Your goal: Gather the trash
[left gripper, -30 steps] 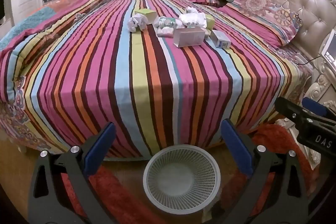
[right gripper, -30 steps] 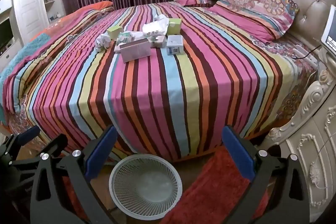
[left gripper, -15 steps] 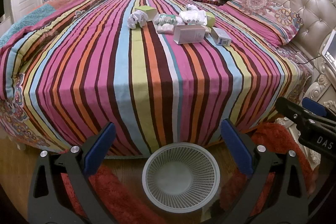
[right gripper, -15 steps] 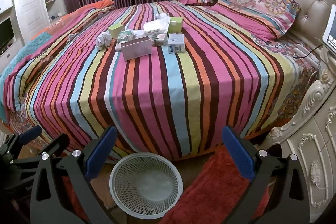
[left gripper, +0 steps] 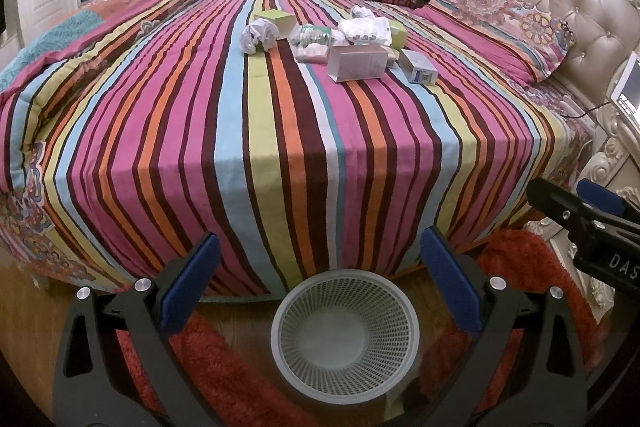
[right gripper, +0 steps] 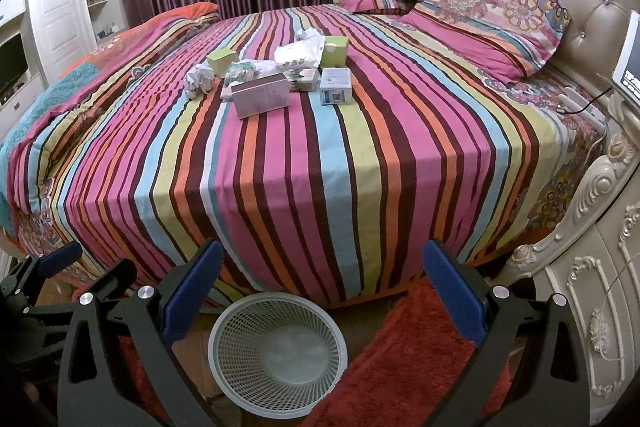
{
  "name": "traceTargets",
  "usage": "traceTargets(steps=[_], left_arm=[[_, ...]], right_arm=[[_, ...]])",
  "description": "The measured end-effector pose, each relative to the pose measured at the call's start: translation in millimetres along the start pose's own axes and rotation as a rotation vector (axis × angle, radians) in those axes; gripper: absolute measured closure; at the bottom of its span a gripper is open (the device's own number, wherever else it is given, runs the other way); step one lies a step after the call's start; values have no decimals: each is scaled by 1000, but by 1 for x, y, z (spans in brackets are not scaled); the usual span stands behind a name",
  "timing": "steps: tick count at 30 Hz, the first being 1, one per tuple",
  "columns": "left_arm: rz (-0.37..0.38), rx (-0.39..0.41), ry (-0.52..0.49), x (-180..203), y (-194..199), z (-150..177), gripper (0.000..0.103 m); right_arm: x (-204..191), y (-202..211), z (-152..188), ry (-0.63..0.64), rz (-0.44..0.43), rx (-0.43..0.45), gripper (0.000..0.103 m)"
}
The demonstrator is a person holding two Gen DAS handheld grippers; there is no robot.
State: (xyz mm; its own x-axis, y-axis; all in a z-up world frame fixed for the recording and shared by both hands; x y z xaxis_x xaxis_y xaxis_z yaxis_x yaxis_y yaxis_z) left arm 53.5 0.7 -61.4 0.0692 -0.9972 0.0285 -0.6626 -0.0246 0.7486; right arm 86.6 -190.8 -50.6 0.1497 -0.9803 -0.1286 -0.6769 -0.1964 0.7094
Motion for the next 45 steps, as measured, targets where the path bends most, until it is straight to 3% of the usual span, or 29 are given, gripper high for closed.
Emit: traceTargets(steps=[18,23,32,40,45], left_arm=[[2,-29,0,-1,-2,3,6],[58,-19,62,-2,-5,5,6],[49,-64,144,-24,-23,-1,6],[-21,-65,111,-38,-52,-24,6],[-22,-83,117,-45,-77,-38,6]], right_arm=[[0,0,1,-3,-1,-2,7],[1,-2,1,-16,-7,4,7],[10,-19,-8,-45,-9,-23,7],[9,-50,-18,-11,0,-76,7],[10,-68,-28,-6,1,-91,7]])
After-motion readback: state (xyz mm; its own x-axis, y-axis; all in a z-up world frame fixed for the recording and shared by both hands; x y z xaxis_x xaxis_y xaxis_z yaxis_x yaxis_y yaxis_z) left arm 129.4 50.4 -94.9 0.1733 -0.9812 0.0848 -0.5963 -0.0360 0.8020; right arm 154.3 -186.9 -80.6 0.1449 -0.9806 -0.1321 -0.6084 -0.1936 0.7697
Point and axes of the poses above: each gripper's, at about its wrist camera, not at the fingertips, and y roughly against the way its jaws point, x to its right, z to its underside, the point moved 8 cm from there along -y, roughly the way its jaws point, and after that the axes turned 3 degrees about -x, right-handed, at the moved point
